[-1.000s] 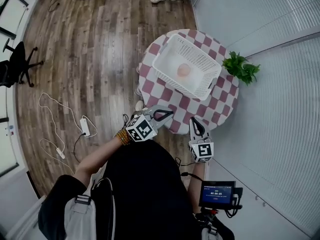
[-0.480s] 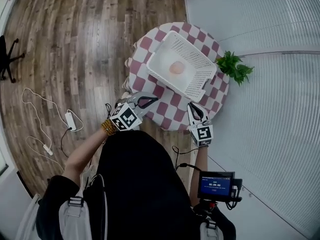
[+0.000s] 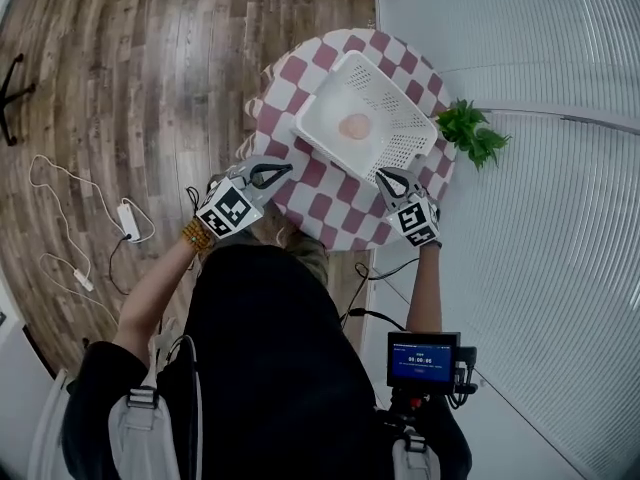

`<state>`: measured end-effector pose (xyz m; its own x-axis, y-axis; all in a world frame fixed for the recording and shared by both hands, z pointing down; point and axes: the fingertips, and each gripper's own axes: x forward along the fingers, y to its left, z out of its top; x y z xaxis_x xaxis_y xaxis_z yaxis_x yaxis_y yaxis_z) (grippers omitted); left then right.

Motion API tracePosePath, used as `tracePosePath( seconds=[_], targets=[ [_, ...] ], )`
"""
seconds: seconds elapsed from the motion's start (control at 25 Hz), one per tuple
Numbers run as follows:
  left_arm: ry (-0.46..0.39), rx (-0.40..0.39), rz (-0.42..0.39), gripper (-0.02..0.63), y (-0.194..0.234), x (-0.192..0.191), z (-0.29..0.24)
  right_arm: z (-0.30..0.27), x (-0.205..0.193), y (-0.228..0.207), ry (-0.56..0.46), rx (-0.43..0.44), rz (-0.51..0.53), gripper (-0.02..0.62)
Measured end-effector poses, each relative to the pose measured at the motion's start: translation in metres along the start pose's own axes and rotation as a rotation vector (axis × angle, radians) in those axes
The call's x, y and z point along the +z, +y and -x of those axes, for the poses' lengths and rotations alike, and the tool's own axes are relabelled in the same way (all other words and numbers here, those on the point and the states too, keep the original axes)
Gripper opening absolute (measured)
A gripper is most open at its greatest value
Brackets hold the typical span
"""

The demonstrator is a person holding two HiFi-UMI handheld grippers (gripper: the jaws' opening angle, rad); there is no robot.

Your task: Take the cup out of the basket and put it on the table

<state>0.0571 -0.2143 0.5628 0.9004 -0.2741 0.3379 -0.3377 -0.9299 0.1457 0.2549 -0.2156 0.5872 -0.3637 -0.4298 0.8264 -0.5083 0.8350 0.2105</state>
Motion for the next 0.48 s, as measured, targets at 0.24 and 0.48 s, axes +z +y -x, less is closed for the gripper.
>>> tracePosePath(
  seconds=[0.24, 0.48],
  targets=[
    [-0.006, 0.151, 0.023, 0.006, 0.025, -0.005, -0.003, -0.053, -0.019, -0.021, 0.116, 0.159, 0.229, 0.031],
    [-0.042, 0.315, 0.117, 0.006, 0.034, -0.001, 0.017, -0.098, -0.040, -0.024, 0.238, 0.312, 0.360, 0.126]
  ],
)
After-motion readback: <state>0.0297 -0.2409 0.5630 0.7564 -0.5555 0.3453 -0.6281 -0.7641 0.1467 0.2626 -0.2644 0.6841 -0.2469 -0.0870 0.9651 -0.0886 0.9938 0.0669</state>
